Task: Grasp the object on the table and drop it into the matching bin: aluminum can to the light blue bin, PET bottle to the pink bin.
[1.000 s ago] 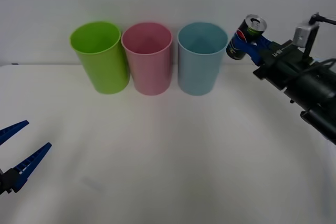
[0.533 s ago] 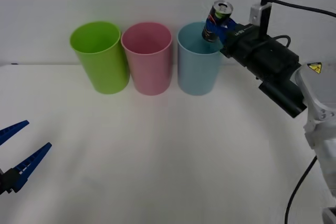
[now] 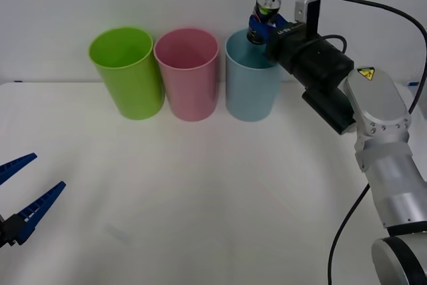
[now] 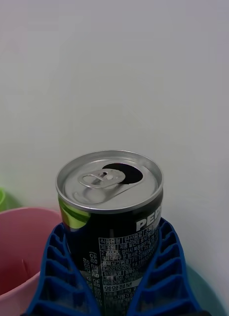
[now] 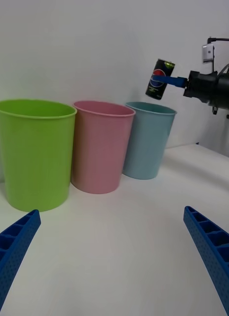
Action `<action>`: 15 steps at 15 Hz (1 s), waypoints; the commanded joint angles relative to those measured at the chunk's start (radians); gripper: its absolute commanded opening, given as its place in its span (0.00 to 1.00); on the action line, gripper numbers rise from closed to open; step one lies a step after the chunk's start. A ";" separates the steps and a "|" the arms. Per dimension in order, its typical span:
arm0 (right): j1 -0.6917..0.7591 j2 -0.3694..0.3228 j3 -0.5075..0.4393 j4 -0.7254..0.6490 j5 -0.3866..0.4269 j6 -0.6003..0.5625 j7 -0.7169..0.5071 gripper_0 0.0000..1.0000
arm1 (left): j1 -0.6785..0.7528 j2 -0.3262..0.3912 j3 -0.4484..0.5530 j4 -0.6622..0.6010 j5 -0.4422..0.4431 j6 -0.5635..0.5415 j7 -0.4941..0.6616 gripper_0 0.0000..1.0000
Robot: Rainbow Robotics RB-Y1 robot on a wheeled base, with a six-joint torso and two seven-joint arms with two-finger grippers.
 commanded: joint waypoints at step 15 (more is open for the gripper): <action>0.101 -0.037 0.000 -0.132 -0.026 -0.019 0.020 1.00 | 0.000 0.000 0.000 0.000 0.000 0.000 0.000 1.00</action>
